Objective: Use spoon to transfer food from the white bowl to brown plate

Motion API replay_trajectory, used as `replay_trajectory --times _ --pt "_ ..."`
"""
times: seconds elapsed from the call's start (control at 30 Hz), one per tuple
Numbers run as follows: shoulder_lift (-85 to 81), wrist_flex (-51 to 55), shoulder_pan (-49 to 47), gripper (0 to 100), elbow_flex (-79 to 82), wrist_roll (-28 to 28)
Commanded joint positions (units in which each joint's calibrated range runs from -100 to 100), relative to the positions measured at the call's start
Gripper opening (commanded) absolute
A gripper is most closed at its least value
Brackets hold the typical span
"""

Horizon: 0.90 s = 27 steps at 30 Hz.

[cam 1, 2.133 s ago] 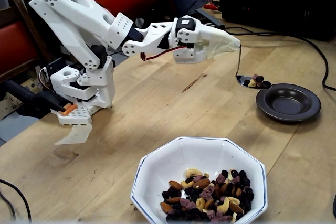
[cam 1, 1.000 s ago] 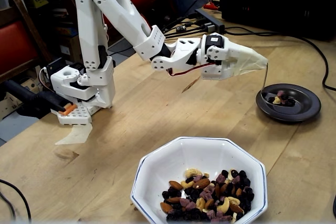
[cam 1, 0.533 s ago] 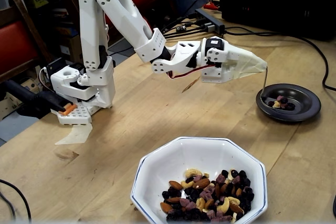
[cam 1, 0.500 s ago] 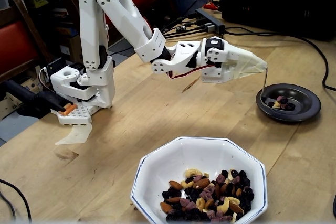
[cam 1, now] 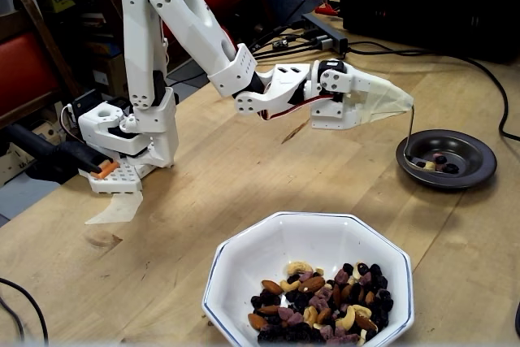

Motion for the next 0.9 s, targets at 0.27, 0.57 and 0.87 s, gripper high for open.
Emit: replay_trajectory --times 0.27,0.57,0.87 --pt "-1.6 -0.8 -0.5 2 -2.5 3.8" --pt "-1.6 -0.8 -0.5 2 -2.5 6.4" --pt "-1.6 -0.8 -0.5 2 -2.5 8.1"
